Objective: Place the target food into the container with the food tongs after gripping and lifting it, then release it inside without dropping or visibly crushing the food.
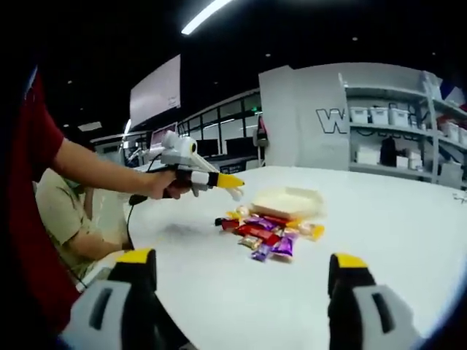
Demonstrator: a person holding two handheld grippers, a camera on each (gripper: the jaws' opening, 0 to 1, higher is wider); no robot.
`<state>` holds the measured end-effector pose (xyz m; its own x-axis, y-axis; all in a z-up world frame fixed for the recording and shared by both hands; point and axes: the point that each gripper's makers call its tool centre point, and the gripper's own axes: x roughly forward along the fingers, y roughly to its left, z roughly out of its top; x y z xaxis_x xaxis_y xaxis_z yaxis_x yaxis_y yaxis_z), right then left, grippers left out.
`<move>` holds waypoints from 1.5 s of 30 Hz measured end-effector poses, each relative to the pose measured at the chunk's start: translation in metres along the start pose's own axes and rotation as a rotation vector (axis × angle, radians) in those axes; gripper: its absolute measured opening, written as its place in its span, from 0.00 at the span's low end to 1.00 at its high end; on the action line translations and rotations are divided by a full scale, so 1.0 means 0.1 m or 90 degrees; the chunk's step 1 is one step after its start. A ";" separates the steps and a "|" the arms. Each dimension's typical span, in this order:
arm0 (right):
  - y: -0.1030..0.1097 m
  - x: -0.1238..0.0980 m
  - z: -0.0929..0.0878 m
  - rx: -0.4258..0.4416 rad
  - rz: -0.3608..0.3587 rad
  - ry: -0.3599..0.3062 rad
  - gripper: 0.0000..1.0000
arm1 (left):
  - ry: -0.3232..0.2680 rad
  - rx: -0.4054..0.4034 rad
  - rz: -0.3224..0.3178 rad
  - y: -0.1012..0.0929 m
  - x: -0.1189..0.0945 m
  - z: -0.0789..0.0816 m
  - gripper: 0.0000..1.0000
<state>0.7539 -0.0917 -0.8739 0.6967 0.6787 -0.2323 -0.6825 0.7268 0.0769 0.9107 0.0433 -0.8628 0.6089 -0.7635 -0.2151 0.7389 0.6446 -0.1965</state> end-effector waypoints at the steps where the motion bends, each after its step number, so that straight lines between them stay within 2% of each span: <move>1: 0.00 0.00 -0.01 -0.001 -0.002 0.003 0.98 | 0.002 0.001 0.000 0.00 0.01 -0.02 0.21; 5: -0.02 -0.02 -0.02 0.006 -0.004 0.003 0.98 | 0.025 0.027 -0.009 -0.05 -0.01 -0.18 0.22; 7: -0.04 -0.03 -0.04 0.014 -0.005 0.008 0.99 | 0.046 0.015 -0.007 -0.04 -0.03 -0.29 0.22; 10: -0.06 -0.03 -0.06 0.014 -0.008 0.011 0.99 | 0.045 0.003 -0.016 -0.11 -0.10 -0.38 0.22; 13: -0.06 -0.02 -0.05 0.022 -0.007 0.007 0.99 | 0.055 0.016 -0.024 -0.19 -0.19 -0.47 0.23; 19: -0.05 0.01 -0.02 0.018 -0.004 0.005 0.99 | 0.066 0.019 -0.017 -0.18 -0.27 -0.56 0.23; 24: -0.03 0.02 -0.03 0.022 -0.003 0.006 0.99 | 0.072 0.035 -0.017 -0.19 -0.26 -0.62 0.24; 28: -0.01 0.02 -0.05 0.022 -0.002 0.010 0.99 | 0.081 0.029 -0.012 -0.16 -0.25 -0.70 0.24; 41: -0.02 -0.01 0.02 0.025 -0.005 -0.005 0.99 | 0.086 0.054 -0.029 -0.20 -0.24 -0.76 0.26; 45: -0.01 -0.03 0.01 0.022 -0.004 -0.003 0.99 | 0.090 0.030 -0.021 -0.19 -0.23 -0.77 0.25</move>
<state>0.7530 -0.0944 -0.8728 0.7015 0.6749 -0.2289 -0.6704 0.7339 0.1094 0.8604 0.0514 -0.9282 0.5400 -0.7689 -0.3423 0.7724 0.6143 -0.1614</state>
